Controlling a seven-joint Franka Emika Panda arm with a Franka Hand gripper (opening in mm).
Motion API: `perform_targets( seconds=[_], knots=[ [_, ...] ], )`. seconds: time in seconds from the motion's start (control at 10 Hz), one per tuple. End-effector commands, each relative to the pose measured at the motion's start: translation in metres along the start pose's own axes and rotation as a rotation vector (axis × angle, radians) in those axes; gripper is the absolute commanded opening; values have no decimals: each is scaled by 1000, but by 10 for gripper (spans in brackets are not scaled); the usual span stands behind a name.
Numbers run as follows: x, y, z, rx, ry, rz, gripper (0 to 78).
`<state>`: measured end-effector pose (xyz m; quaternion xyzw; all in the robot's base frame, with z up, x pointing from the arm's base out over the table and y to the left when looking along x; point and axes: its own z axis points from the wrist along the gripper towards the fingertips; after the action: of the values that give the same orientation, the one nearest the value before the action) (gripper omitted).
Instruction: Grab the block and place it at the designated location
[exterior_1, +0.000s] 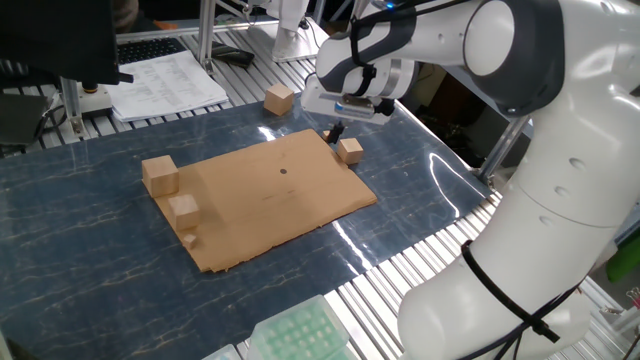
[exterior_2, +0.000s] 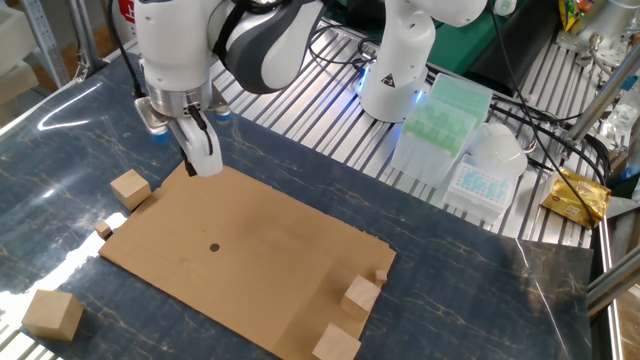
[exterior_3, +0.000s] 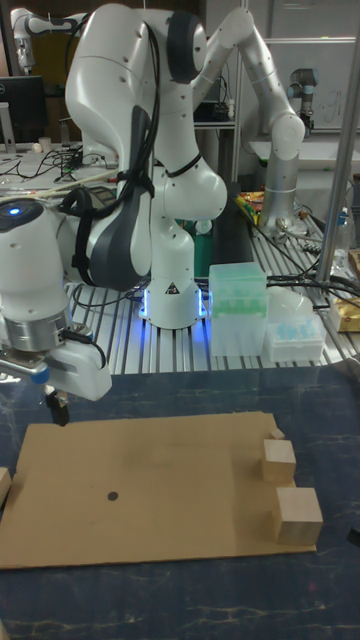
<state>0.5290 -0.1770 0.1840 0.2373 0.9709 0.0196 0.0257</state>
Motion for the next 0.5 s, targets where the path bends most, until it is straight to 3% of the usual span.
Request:
perform_targets(
  seconds=[0.1, 0.5],
  knots=[
    [-1, 0, -1, -3, 9, 0, 0],
    [-13, -21, 2, 1, 5, -69, 0]
  ],
)
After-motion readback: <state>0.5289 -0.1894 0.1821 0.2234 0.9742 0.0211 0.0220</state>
